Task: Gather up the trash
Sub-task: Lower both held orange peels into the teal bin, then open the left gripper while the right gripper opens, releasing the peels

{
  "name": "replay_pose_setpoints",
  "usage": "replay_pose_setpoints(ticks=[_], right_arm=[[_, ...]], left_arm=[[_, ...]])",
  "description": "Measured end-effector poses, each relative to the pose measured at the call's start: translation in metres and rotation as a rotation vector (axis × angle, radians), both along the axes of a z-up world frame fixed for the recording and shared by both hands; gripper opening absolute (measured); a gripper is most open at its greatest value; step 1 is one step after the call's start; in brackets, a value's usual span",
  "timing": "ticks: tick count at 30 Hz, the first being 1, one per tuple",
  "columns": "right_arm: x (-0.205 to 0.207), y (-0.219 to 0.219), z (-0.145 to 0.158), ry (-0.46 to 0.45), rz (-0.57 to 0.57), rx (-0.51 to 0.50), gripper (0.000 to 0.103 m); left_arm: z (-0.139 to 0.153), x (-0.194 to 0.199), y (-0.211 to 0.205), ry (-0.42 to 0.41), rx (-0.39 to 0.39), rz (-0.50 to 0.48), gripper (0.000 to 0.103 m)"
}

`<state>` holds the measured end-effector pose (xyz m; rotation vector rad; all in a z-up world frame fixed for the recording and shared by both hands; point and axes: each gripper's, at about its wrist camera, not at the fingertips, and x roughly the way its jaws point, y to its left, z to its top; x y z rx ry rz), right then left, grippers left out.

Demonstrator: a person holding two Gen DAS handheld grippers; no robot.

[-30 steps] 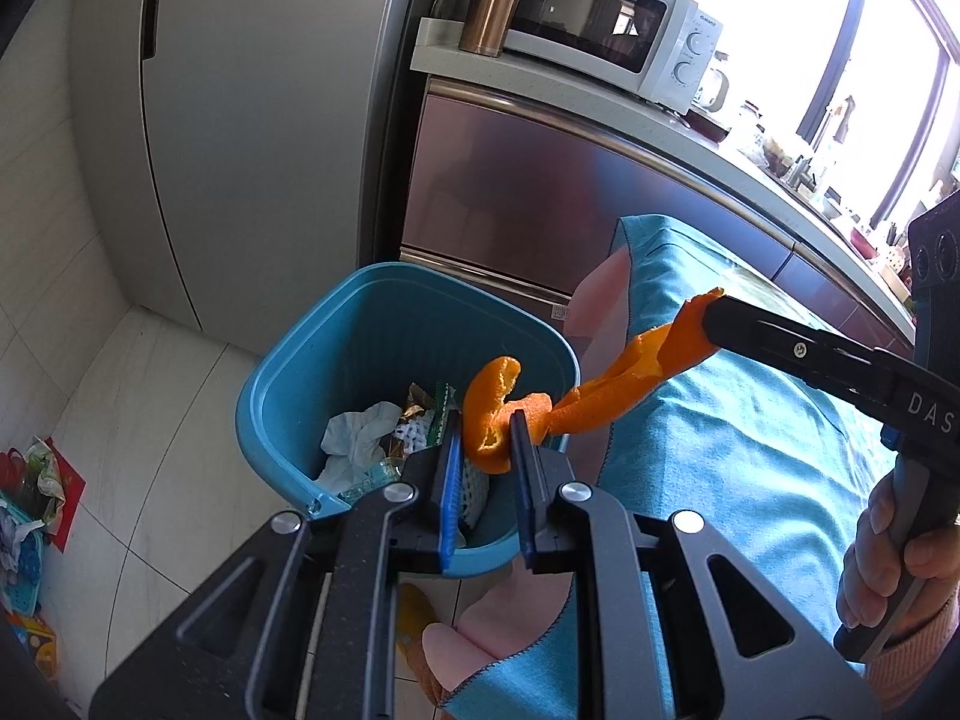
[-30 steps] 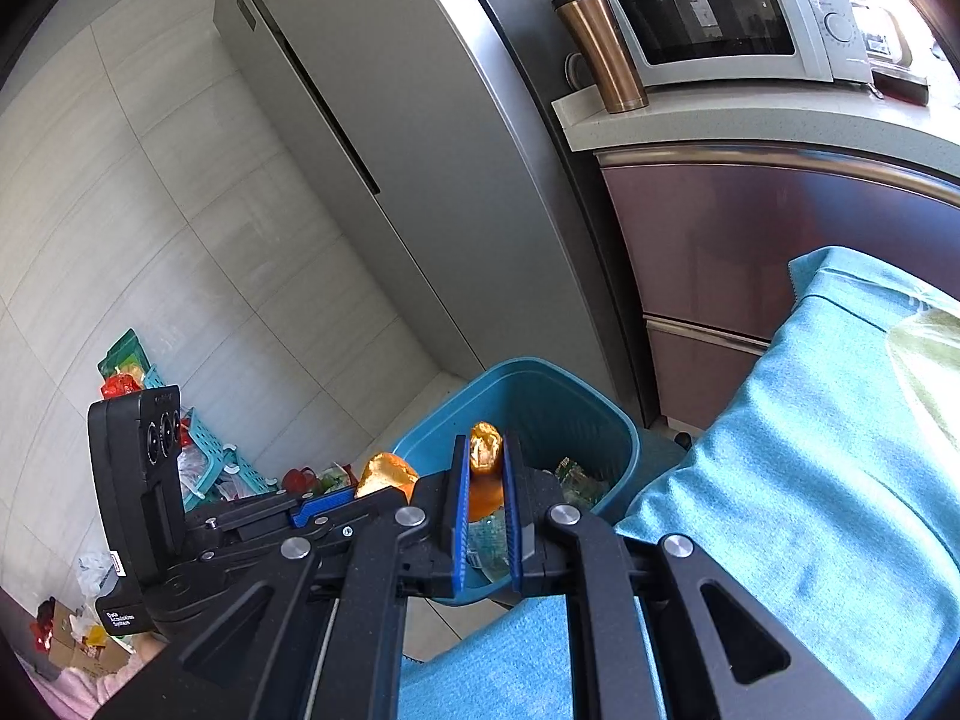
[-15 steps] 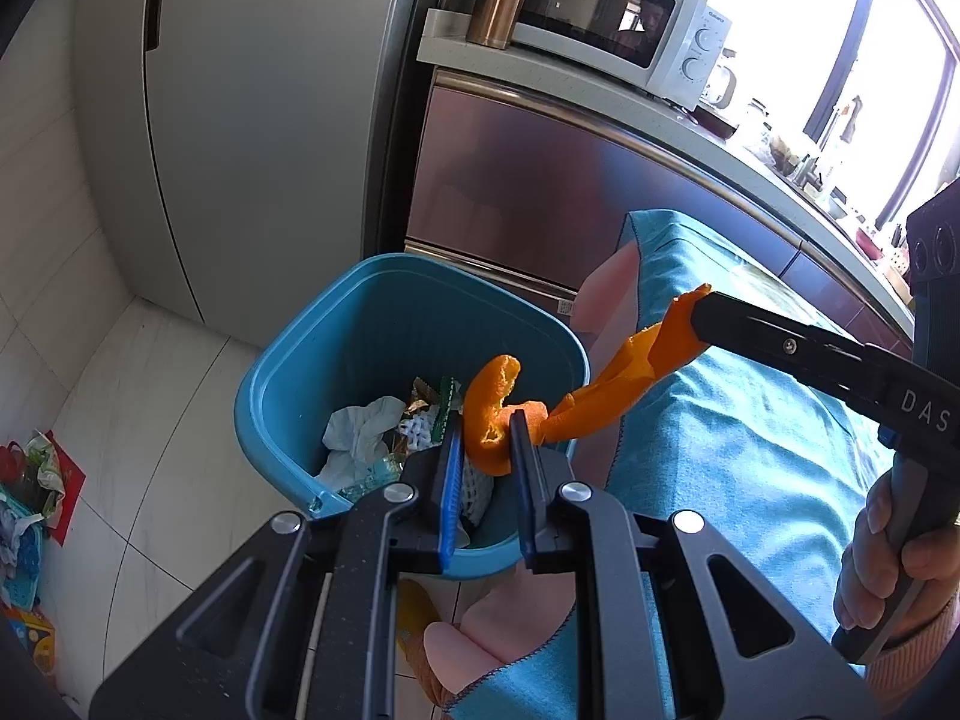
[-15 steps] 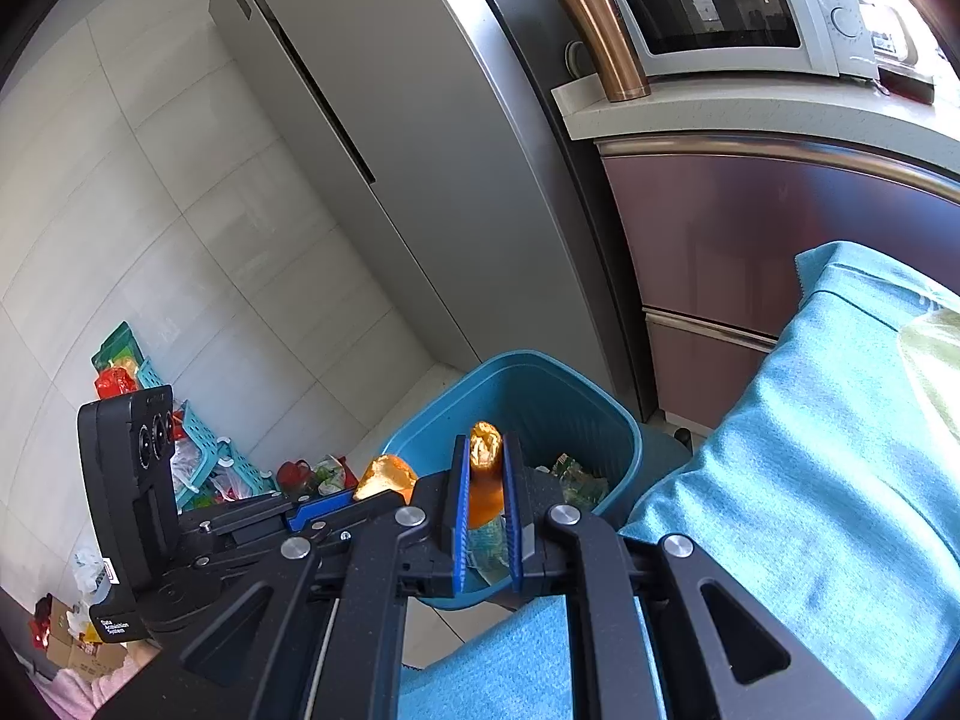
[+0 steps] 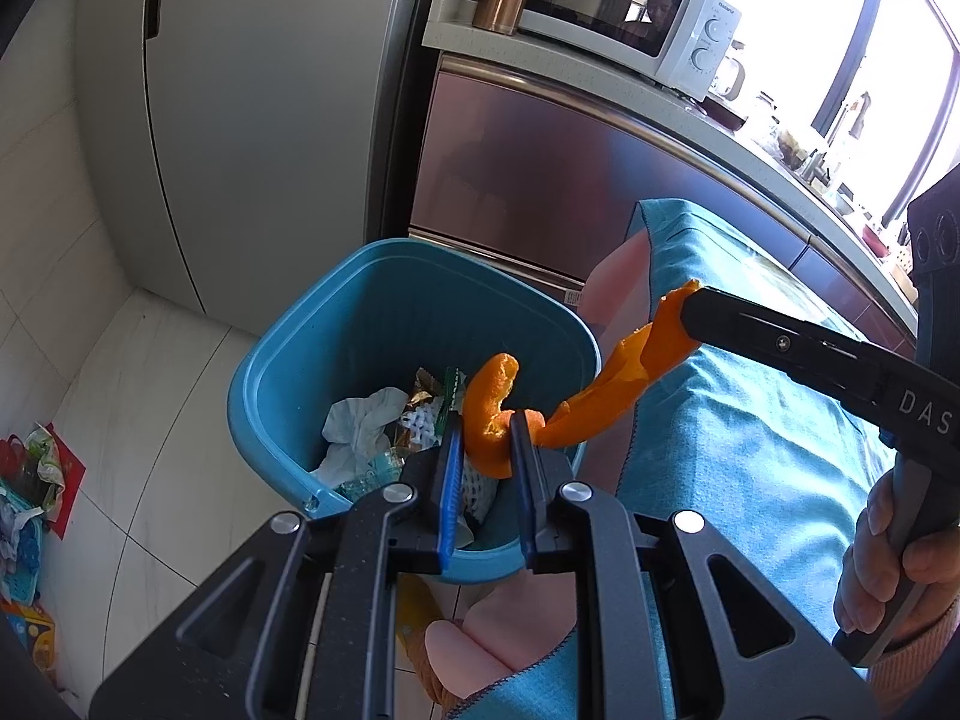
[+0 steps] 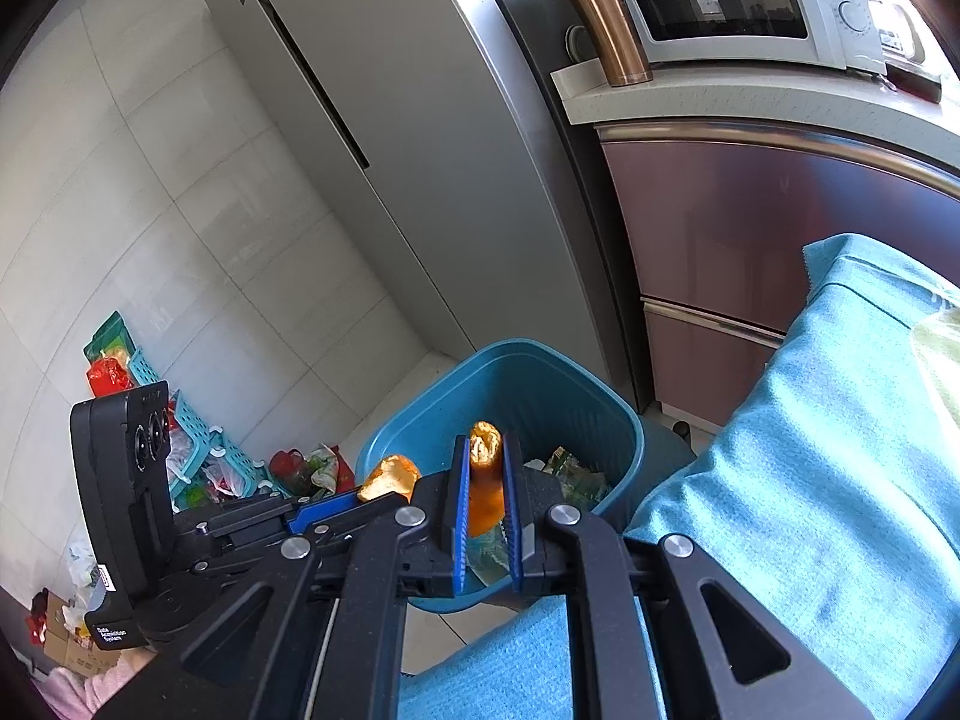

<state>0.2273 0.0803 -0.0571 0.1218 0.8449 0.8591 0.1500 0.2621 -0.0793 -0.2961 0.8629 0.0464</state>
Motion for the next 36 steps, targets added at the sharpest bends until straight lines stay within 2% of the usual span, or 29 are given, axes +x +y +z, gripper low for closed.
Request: replay_pose_setpoints(ticks=[20, 36], right_arm=[[0.011, 0.022, -0.015, 0.025, 0.018, -0.053, 0.009], [0.018, 0.039, -0.030, 0.064, 0.000, -0.093, 0.013]], left_arm=[[-0.016, 0.014, 0.001, 0.037, 0.005, 0.005, 0.017], [-0.032, 0.028, 0.001, 0.060, -0.031, -0.013, 0.019]])
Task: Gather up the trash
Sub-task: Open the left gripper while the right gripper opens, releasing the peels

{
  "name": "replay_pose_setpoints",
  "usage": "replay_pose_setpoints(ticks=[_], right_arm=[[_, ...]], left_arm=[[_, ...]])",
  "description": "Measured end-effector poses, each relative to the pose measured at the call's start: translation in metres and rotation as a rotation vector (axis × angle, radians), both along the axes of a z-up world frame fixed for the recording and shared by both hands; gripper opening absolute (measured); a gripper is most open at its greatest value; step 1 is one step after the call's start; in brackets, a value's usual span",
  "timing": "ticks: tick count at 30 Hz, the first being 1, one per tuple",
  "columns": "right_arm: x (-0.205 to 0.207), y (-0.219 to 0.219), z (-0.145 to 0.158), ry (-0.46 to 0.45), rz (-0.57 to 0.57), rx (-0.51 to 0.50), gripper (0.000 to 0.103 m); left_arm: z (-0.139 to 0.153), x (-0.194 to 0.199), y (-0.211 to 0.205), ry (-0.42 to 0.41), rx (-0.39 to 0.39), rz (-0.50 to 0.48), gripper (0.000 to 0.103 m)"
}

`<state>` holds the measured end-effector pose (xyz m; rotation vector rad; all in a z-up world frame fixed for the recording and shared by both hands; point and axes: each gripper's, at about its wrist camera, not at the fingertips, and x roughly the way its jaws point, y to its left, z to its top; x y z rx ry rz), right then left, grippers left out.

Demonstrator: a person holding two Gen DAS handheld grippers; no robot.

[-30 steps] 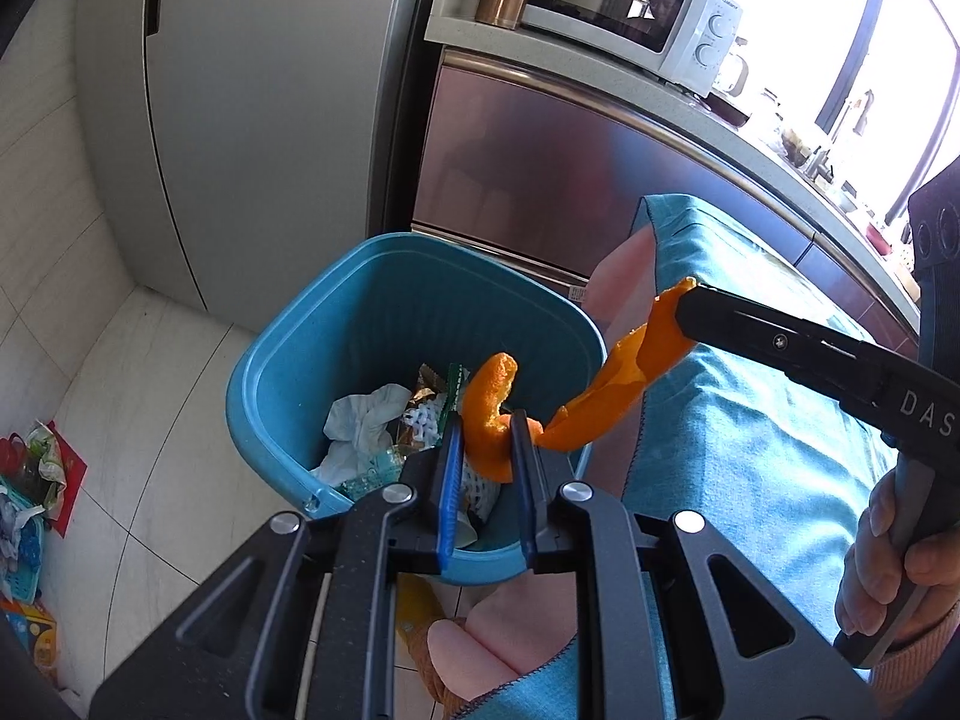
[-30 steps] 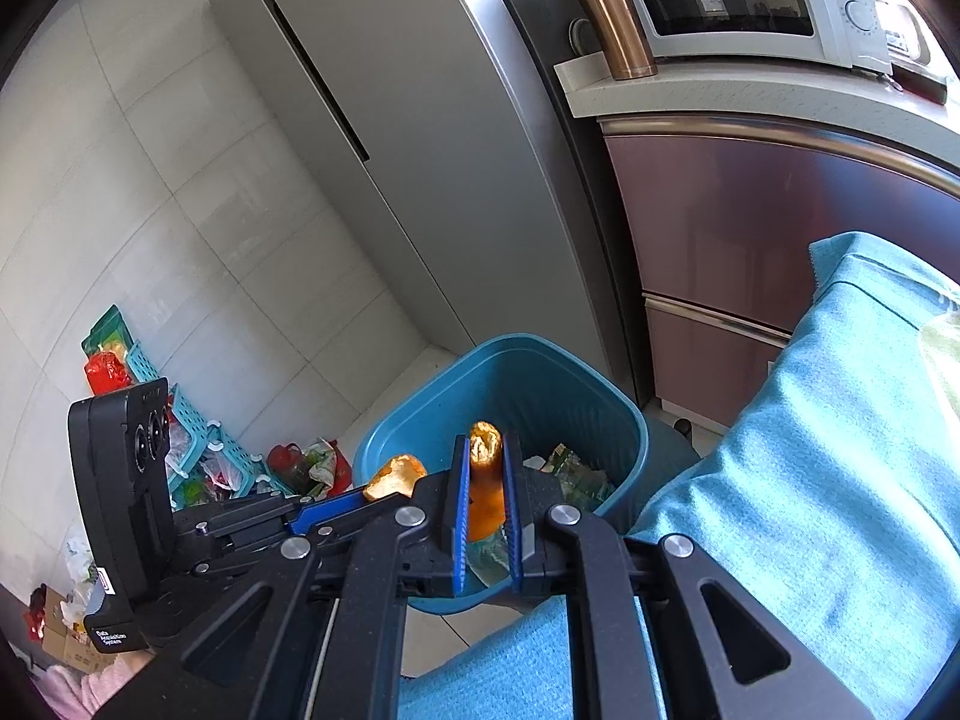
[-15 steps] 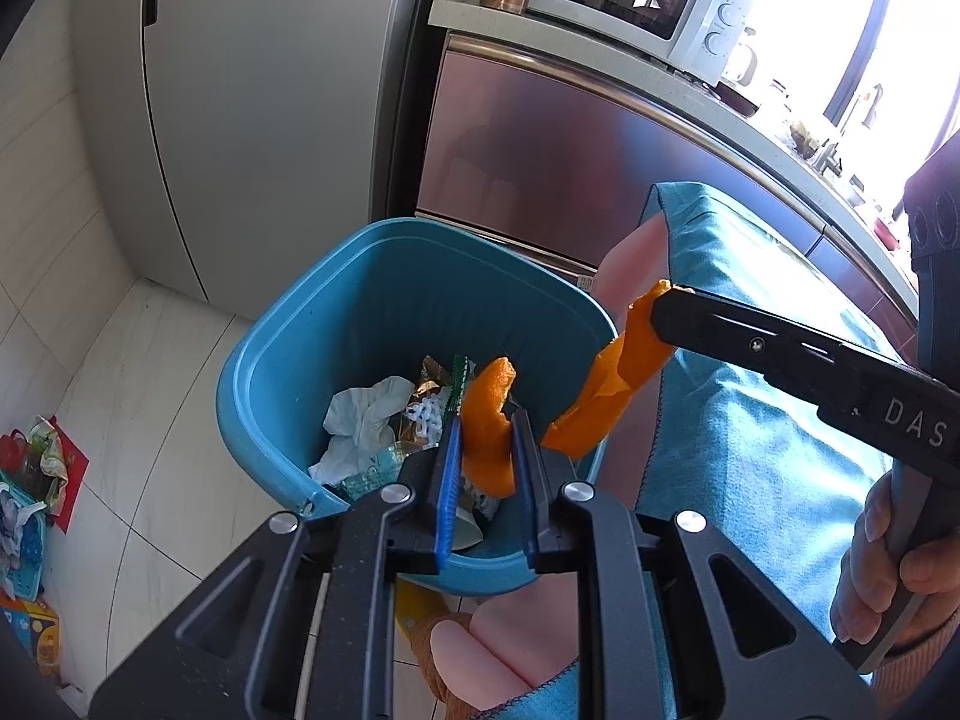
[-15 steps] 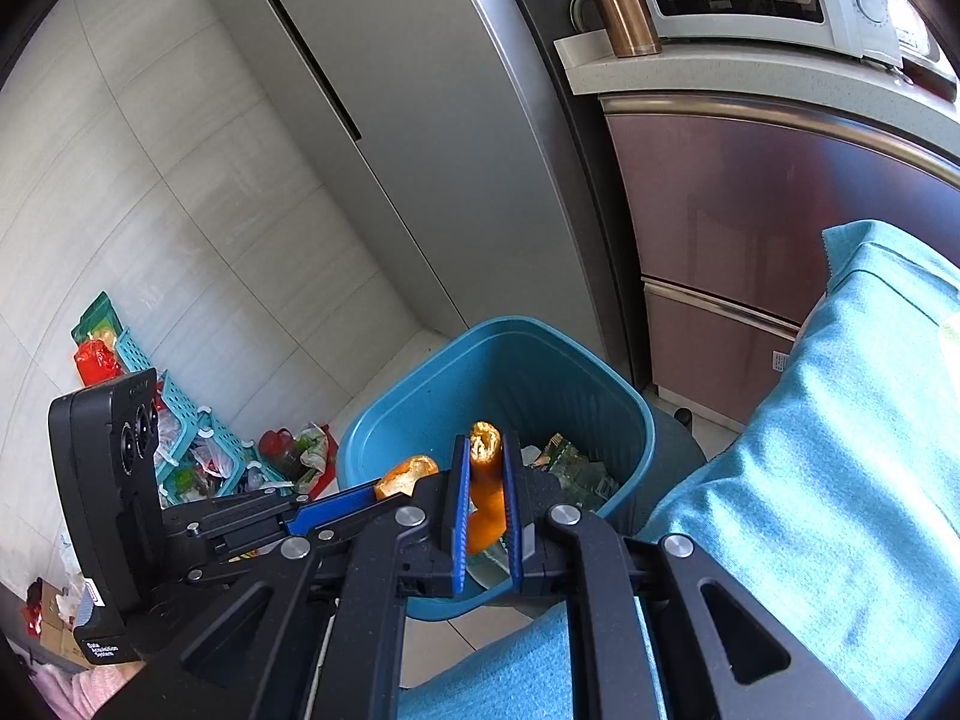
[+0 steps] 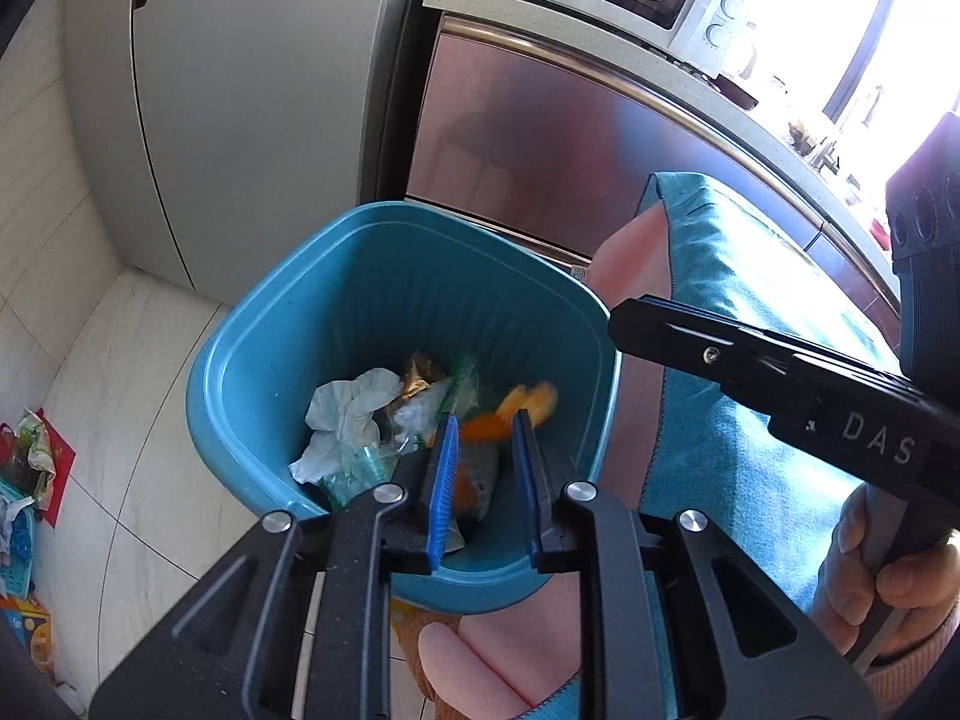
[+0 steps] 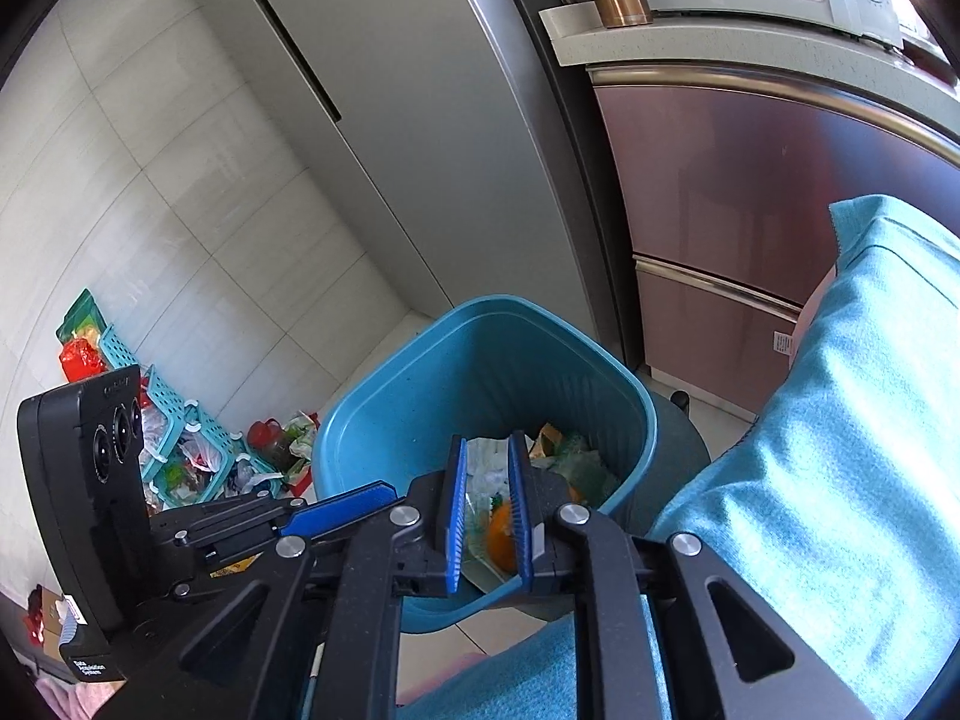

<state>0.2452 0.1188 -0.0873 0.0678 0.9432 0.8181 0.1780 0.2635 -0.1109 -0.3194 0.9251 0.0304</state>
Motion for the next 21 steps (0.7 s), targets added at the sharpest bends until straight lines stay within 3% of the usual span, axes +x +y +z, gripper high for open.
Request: replay_pose_setpoints(ticks=[6, 14, 21], right_arm=[[-0.001, -0.009, -0.001, 0.001, -0.008, 0.011, 0.015], [-0.015, -0.031, 0.006, -0.034, -0.032, 0.037, 0.030], [-0.039, -0.065, 0.023, -0.106, -0.072, 0.083, 0.057]], left_arm=[[0.000, -0.003, -0.003, -0.008, -0.010, 0.000, 0.029], [0.018, -0.020, -0.009, -0.071, 0.019, -0.007, 0.051], [0.039, -0.047, -0.019, -0.150, 0.075, -0.012, 0.087]])
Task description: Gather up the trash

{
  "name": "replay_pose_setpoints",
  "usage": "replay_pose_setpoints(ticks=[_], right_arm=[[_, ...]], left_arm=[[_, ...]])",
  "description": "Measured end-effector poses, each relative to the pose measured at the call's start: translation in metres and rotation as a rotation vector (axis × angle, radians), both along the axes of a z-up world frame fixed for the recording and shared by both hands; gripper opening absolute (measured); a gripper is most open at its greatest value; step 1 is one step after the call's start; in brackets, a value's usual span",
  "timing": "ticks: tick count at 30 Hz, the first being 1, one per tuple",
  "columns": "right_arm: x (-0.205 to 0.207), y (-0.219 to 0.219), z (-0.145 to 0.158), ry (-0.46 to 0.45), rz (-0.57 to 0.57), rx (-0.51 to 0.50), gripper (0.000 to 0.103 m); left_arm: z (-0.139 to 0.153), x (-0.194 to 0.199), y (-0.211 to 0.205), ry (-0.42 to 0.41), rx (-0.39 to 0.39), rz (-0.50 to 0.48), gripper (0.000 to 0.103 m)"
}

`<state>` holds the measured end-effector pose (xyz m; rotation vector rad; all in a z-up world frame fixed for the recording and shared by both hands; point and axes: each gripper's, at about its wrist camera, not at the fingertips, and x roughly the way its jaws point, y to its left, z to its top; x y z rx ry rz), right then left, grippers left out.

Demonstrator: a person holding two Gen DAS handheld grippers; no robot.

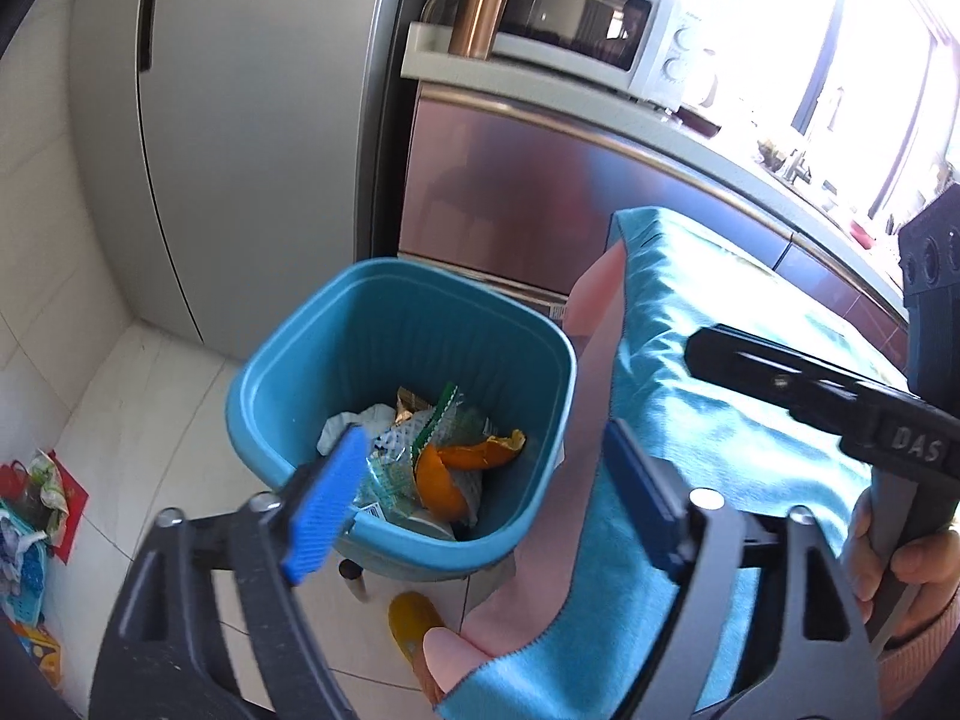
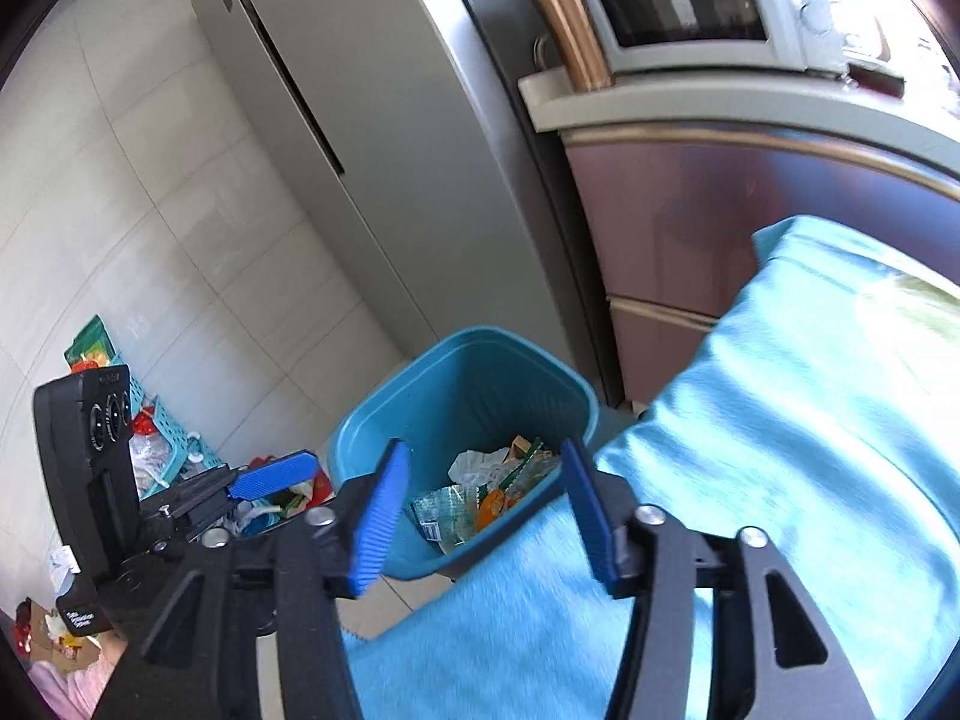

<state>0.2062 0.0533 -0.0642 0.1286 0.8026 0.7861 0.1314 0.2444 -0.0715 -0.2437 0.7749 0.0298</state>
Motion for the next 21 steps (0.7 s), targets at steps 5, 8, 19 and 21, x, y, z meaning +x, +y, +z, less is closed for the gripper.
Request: replay_pose_setpoints(ticks=[5, 8, 19, 21], right_arm=[[-0.027, -0.037, 0.011, -0.056, -0.054, 0.019, 0.072], [-0.045, -0.059, 0.015, -0.098, -0.094, 0.013, 0.083], [-0.111, -0.126, 0.022, -0.283, -0.342, -0.039, 0.096], [-0.119, -0.139, 0.022, -0.309, -0.379, -0.045, 0.096]], left_arm=[[0.016, -0.022, -0.012, -0.071, 0.042, 0.007, 0.097], [0.024, -0.033, -0.024, -0.113, 0.065, 0.011, 0.097], [0.049, -0.068, -0.071, -0.249, 0.093, 0.029, 0.097], [0.053, -0.074, -0.083, -0.272, 0.117, 0.020, 0.097]])
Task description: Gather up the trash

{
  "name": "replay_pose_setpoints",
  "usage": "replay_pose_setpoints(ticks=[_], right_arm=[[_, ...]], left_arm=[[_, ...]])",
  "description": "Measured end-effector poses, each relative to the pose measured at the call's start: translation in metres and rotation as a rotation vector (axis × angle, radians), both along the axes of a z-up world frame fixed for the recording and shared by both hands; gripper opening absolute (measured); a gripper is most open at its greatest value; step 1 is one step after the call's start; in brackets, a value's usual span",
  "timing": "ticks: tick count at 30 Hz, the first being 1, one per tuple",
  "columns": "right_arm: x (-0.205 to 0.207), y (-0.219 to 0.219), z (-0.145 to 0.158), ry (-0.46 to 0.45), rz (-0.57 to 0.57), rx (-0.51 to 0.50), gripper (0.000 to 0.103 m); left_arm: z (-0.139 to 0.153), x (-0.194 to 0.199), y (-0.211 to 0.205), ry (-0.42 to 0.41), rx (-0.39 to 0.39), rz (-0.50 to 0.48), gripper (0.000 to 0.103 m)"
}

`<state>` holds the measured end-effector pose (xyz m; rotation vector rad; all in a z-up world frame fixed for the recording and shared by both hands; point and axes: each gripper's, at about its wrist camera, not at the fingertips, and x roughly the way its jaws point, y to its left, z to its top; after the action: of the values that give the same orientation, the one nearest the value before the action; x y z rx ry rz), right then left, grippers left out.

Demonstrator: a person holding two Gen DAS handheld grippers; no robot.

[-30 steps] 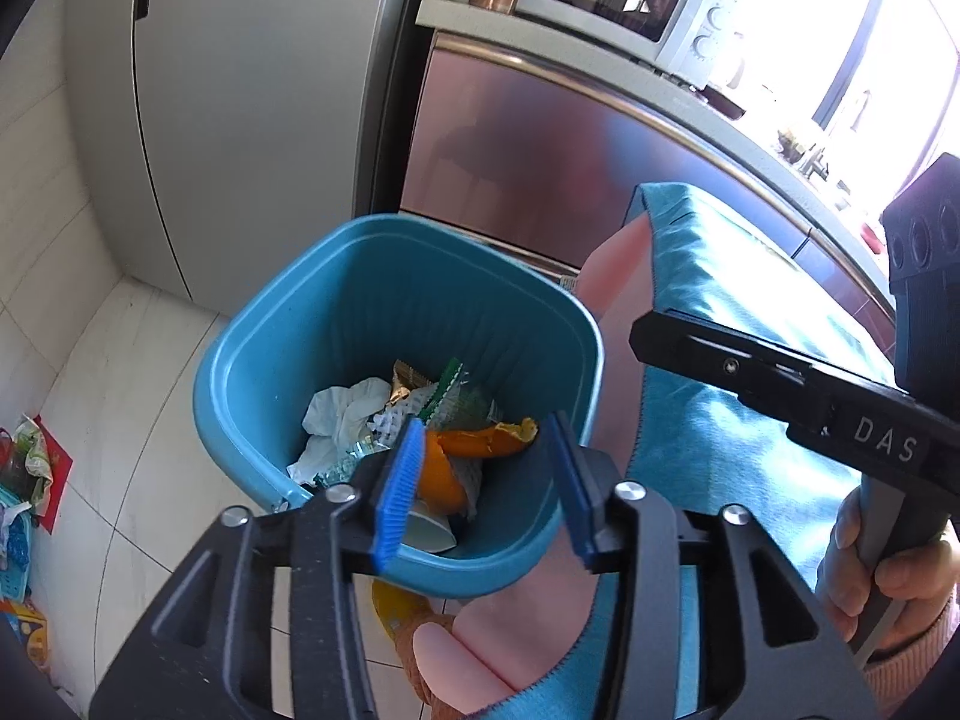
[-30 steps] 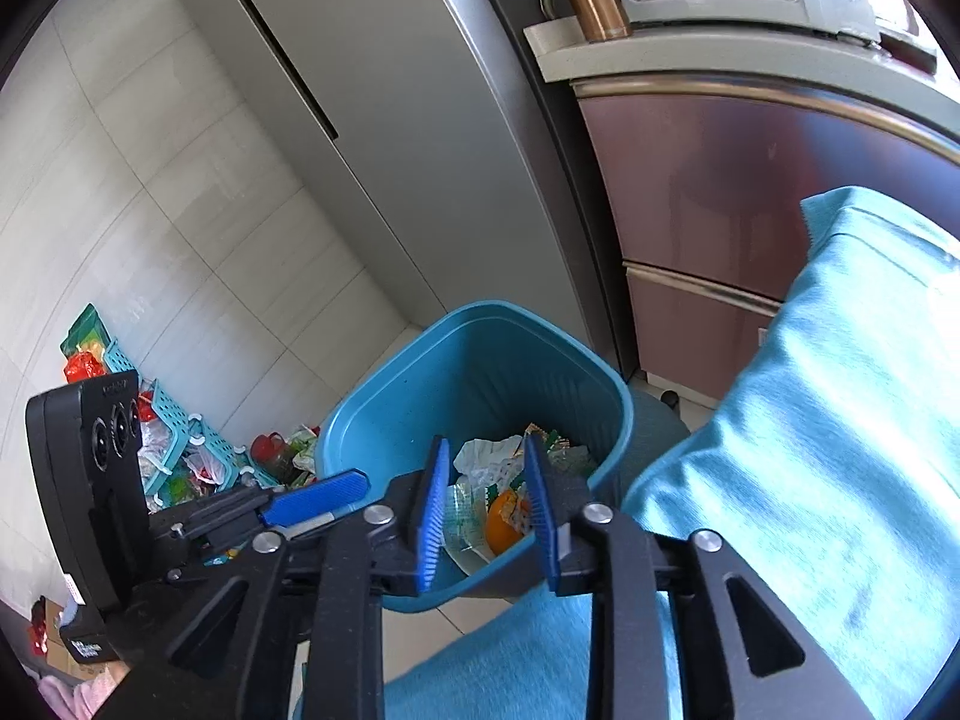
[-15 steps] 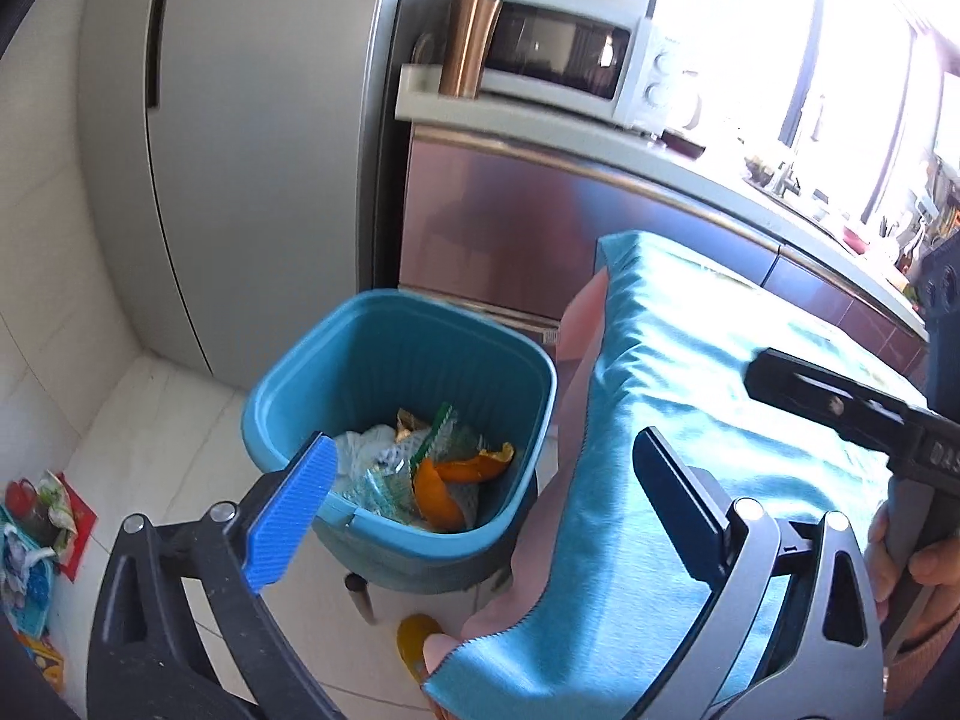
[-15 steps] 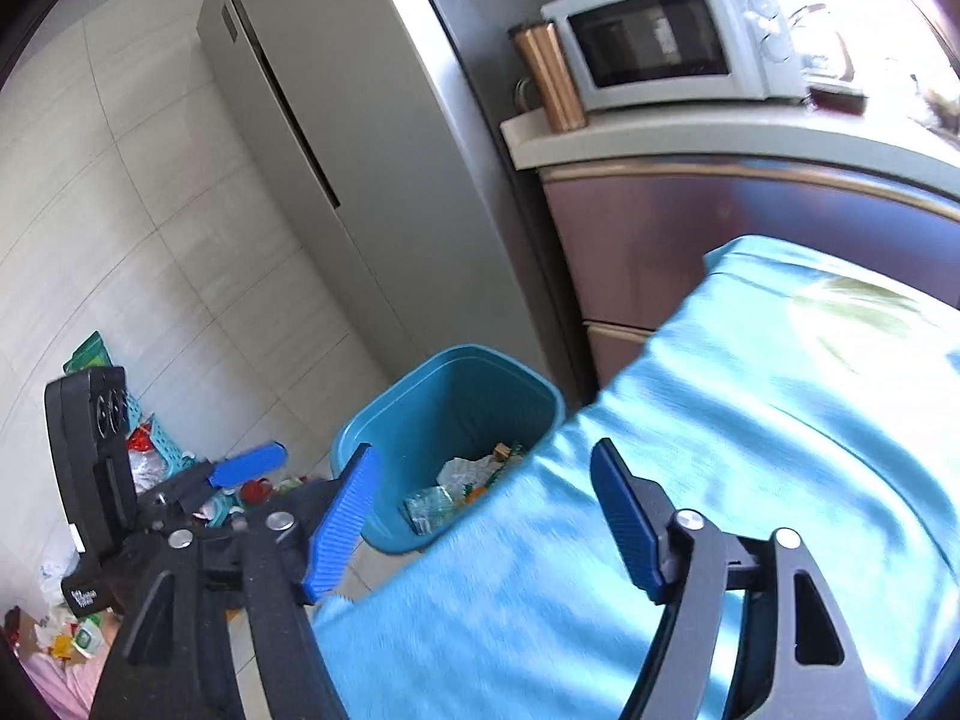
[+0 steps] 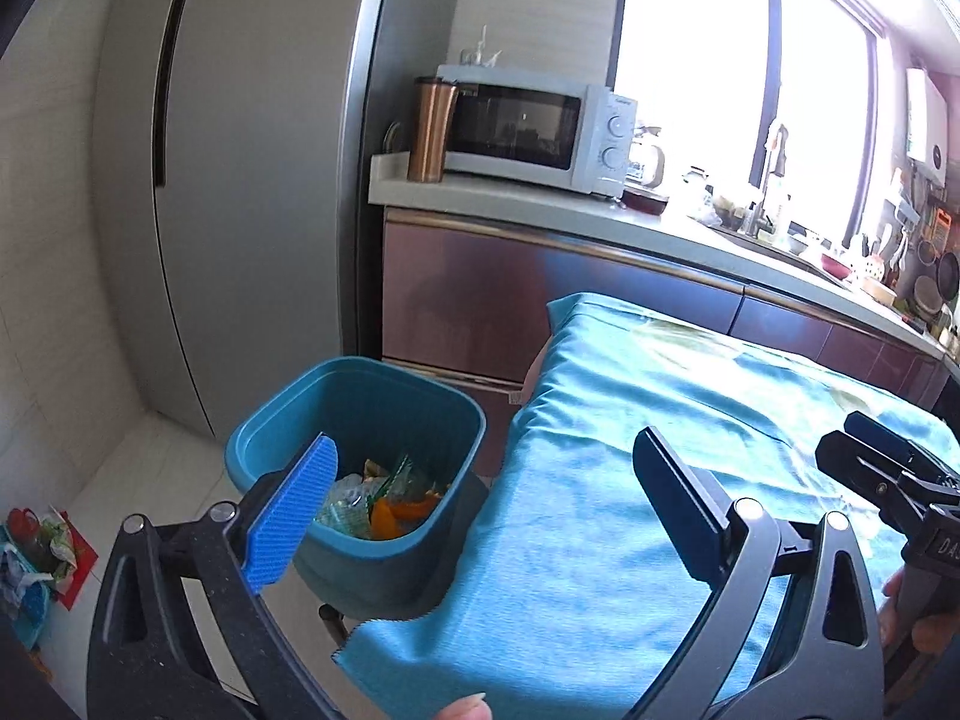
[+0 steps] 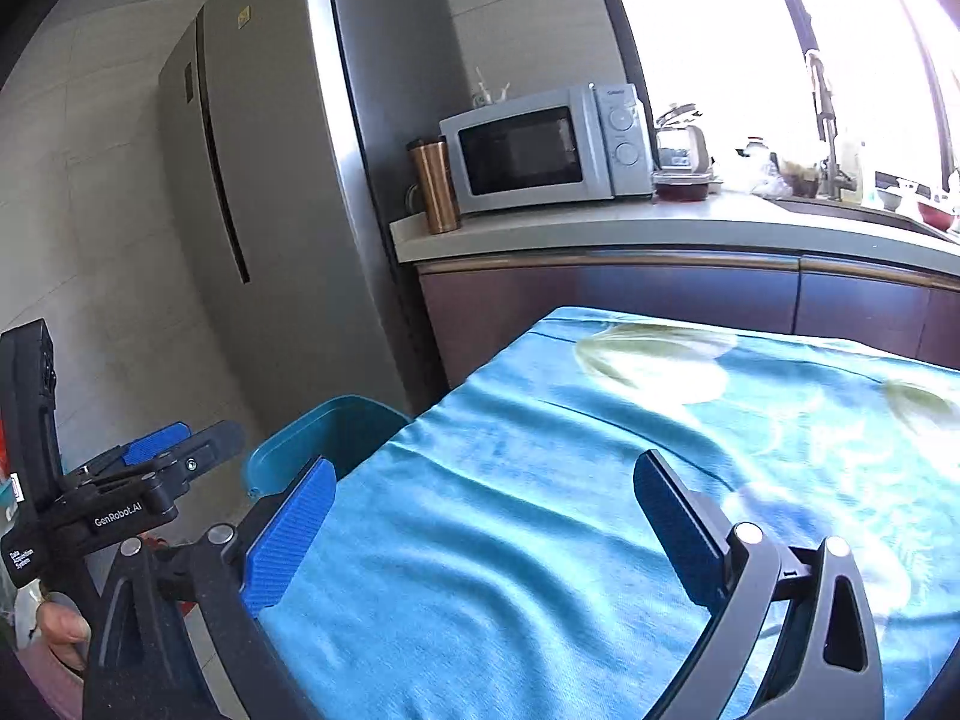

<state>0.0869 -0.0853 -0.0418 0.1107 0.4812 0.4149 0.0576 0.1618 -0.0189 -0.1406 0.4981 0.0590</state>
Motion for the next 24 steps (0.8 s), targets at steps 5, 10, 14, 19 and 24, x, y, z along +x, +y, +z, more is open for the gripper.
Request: replay_pose_setpoints(ticks=[5, 10, 14, 19, 24], right_arm=[[-0.023, -0.020, 0.005, -0.075, -0.082, -0.025, 0.096], [-0.049, -0.036, 0.010, -0.156, -0.164, -0.060, 0.096], [-0.059, -0.046, 0.011, -0.192, -0.220, -0.087, 0.096], [-0.072, -0.063, 0.010, -0.212, -0.290, -0.070, 0.096], [-0.078, -0.075, 0.005, -0.202, -0.344, -0.073, 0.096]], left_arm=[[0.009, -0.012, -0.024, -0.058, 0.036, -0.026, 0.097], [0.013, -0.021, -0.047, -0.104, 0.067, -0.054, 0.097], [0.013, -0.027, -0.060, -0.141, 0.074, -0.071, 0.097], [0.011, -0.031, -0.076, -0.172, 0.087, -0.094, 0.097], [0.008, -0.035, -0.091, -0.188, 0.120, -0.111, 0.097]])
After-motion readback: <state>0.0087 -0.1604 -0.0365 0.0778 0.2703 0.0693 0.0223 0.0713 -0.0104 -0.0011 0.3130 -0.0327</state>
